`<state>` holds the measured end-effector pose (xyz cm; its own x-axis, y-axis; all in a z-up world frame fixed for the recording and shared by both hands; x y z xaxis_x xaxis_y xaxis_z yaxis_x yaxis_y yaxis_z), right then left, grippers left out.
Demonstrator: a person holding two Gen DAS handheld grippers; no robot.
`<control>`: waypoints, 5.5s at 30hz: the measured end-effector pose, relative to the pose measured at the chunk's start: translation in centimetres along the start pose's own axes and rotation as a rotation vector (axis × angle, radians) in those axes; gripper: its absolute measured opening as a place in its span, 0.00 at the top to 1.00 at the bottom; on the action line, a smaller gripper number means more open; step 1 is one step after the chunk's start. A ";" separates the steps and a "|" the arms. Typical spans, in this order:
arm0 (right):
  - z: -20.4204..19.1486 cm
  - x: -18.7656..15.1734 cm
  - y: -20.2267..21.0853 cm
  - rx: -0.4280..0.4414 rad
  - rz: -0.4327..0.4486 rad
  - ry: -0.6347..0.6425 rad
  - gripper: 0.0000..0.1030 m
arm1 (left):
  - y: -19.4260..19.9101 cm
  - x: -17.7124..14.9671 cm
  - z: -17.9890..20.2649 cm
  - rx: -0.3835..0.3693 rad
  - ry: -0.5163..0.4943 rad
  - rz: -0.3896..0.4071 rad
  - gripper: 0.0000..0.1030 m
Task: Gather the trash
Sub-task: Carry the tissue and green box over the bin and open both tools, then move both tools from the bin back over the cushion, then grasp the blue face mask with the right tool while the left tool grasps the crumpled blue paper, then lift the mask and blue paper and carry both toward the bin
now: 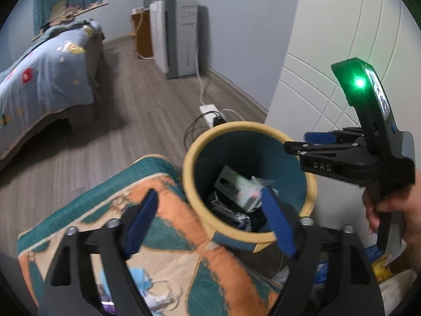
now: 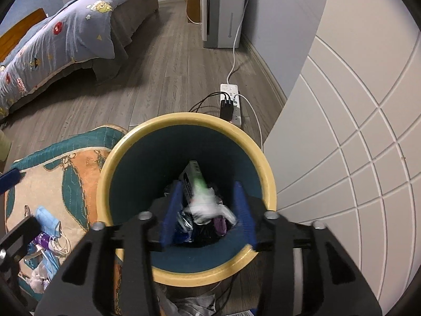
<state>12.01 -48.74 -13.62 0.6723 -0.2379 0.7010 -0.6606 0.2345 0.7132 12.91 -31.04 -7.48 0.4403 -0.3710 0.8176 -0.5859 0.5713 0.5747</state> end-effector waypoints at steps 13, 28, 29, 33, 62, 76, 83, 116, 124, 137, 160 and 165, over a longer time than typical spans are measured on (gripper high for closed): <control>-2.8 1.2 1.8 0.037 0.053 0.038 0.06 | 10.0 -3.3 -11.2 0.276 -0.008 -0.001 0.06; -11.7 -0.1 5.2 0.131 0.051 0.124 0.06 | 20.3 -9.7 -19.8 0.467 0.180 -0.005 0.05; -12.4 -0.3 5.6 0.137 0.052 0.132 0.06 | 20.6 -10.0 -19.9 0.470 0.188 -0.001 0.05; -15.9 -2.1 6.7 0.185 0.032 0.137 0.06 | 20.7 -12.2 -20.8 0.478 0.220 -0.023 0.05; -27.2 -17.9 4.7 0.378 -0.315 0.400 0.06 | 16.9 -16.3 -20.9 0.443 0.320 -0.142 0.05; -26.4 -18.0 3.1 0.369 -0.346 0.386 0.07 | 11.2 -20.0 -18.6 0.351 0.286 -0.276 0.07; -27.5 -18.4 3.3 0.403 -0.354 0.415 0.14 | 10.5 -20.0 -17.7 0.300 0.285 -0.281 0.21; -22.1 -5.8 6.4 0.428 -0.120 0.148 0.64 | 14.4 -11.1 -16.5 0.227 0.245 -0.032 0.68; -19.1 -4.1 5.3 0.399 -0.114 0.078 0.82 | 13.9 -10.4 -15.5 0.208 0.216 -0.027 0.68; -20.1 -11.3 4.1 0.358 -0.326 0.254 0.33 | 13.2 -11.4 -15.0 0.195 0.203 -0.067 0.68; -22.0 -11.8 4.9 0.429 -0.304 0.252 0.75 | 13.5 -11.1 -14.8 0.197 0.193 -0.055 0.68; -22.9 -7.4 7.0 0.479 -0.148 0.223 0.76 | 13.7 -11.0 -14.9 0.204 0.191 -0.050 0.68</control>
<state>10.01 -23.78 -13.80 0.7899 -0.0181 0.6130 -0.5966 -0.2542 0.7612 10.23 -8.22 -9.10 0.5809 -0.2388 0.7781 -0.6767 0.3895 0.6248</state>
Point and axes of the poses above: each gripper's, at about its wrist camera, not at the fingertips, and y roughly against the way its jaws point, z to its right, x to its top, the point moved 9 cm from there along -y, roughly the way its jaws point, and after that the axes turned 15 degrees about z, right-handed, at the moved point
